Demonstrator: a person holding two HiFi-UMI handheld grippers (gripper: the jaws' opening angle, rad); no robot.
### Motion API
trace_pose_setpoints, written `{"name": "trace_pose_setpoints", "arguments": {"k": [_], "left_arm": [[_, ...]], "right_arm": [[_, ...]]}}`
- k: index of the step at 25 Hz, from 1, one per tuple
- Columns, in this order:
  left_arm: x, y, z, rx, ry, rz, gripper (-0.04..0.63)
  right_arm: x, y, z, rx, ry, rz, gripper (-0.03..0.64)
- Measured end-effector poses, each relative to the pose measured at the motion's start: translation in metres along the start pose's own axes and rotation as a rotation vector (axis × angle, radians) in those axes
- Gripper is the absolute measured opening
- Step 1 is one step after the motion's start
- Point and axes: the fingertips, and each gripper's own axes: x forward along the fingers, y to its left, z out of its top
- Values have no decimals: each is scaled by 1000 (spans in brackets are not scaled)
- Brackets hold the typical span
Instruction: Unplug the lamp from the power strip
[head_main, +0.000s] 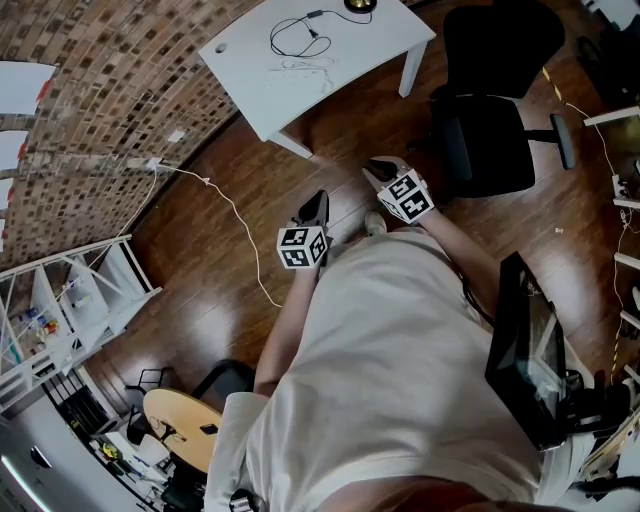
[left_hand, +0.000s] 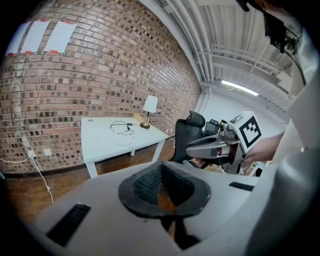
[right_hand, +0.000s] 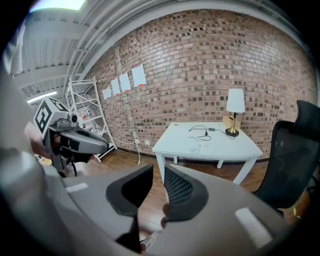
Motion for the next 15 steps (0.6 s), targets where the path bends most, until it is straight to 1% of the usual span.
{"name": "trace_pose_setpoints", "arguments": {"k": [15], "left_arm": [[0,8,3,-12,9,21,5]], "right_arm": [[5,3,12,-39,4,17,63]]}}
